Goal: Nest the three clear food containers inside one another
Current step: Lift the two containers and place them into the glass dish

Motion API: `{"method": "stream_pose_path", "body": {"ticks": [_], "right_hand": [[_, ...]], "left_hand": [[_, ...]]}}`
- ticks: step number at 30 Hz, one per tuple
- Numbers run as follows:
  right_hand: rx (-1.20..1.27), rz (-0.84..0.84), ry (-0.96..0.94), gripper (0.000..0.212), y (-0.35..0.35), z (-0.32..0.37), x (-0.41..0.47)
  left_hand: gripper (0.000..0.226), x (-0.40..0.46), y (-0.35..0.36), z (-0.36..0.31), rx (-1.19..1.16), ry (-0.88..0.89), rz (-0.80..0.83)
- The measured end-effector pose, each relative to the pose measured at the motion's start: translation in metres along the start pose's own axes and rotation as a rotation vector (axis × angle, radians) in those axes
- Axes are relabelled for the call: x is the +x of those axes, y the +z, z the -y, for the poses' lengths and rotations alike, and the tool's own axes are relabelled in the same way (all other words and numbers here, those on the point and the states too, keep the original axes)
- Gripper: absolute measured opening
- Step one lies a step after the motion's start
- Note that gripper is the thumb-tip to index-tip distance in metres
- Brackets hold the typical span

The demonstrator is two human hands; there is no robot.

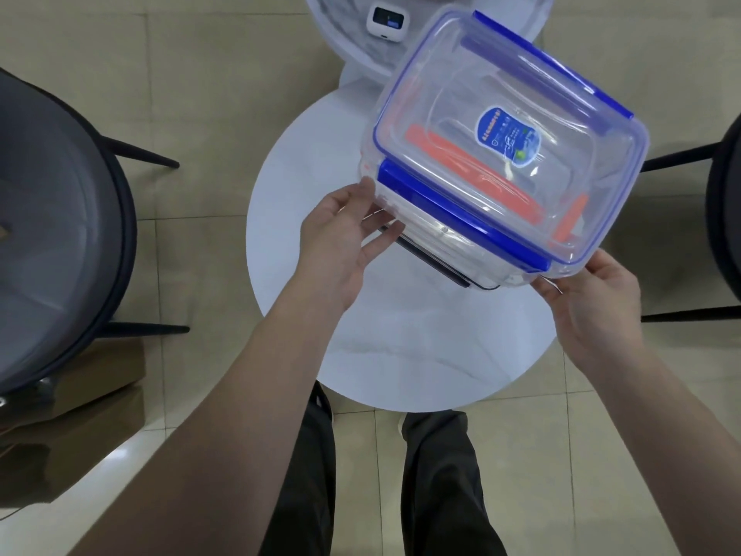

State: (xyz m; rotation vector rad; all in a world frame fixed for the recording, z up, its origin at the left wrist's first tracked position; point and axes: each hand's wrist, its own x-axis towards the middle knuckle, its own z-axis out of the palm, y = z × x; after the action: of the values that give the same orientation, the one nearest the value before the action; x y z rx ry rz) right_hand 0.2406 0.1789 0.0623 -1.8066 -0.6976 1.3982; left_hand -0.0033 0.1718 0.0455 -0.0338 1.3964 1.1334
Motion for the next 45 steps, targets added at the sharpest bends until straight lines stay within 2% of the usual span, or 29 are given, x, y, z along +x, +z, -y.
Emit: {"method": "stream_pose_path", "body": {"ticks": [5, 10, 23, 45], "right_hand": [[0.031, 0.005, 0.033, 0.032, -0.010, -0.005, -0.002], [0.021, 0.011, 0.050, 0.032, -0.015, -0.007, -0.002], [0.061, 0.009, 0.091, 0.036, -0.014, -0.007, 0.000], [0.110, -0.002, 0.079, 0.037, -0.010, -0.003, -0.004]], "left_hand": [[0.020, 0.003, 0.004, 0.001, 0.011, 0.002, 0.036], [0.009, 0.005, 0.008, -0.001, 0.082, 0.042, 0.022], [0.002, 0.007, 0.012, 0.003, 0.047, 0.064, -0.028], [0.001, 0.013, 0.009, 0.008, -0.039, 0.038, 0.077]]}}
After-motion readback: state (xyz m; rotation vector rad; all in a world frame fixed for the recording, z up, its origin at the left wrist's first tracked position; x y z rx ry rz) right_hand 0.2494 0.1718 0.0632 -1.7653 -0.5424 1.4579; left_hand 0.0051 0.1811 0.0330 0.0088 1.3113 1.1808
